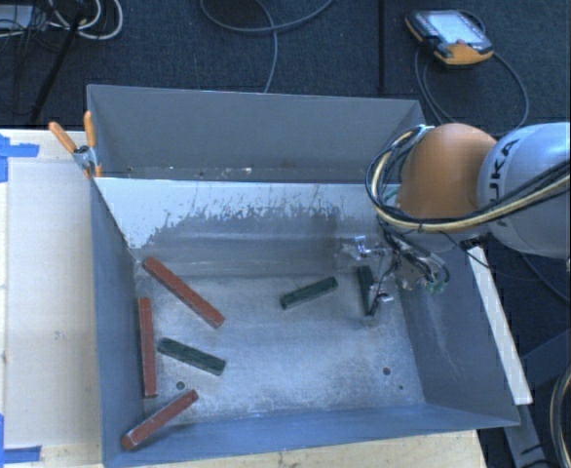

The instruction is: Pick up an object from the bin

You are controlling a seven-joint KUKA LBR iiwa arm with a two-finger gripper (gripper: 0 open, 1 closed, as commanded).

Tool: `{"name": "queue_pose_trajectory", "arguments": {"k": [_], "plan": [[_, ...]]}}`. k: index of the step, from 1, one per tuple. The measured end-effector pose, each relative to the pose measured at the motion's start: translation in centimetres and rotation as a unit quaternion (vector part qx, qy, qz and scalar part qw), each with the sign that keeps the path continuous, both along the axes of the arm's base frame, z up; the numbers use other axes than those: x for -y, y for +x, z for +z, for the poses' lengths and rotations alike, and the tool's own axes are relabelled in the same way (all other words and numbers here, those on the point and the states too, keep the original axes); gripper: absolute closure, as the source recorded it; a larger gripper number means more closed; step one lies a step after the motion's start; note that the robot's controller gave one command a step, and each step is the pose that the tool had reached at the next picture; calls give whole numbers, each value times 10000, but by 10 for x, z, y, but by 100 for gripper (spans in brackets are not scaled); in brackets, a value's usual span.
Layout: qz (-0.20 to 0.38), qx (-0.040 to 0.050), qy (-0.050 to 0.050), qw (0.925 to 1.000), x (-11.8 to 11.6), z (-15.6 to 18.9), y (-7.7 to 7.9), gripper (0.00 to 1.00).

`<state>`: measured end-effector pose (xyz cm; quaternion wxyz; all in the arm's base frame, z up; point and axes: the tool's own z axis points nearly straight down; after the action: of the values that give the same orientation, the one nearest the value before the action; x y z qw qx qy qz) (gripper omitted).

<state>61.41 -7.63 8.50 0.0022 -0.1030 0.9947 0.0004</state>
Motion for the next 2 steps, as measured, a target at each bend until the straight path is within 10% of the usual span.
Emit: {"name": "queue_pose_trajectory", "arguments": {"k": [1,2], "plan": [[-15,-32,-1,10000,0,-34,0,0],[-272,-24,-8,9996,-56,-19,-12,0]]}}
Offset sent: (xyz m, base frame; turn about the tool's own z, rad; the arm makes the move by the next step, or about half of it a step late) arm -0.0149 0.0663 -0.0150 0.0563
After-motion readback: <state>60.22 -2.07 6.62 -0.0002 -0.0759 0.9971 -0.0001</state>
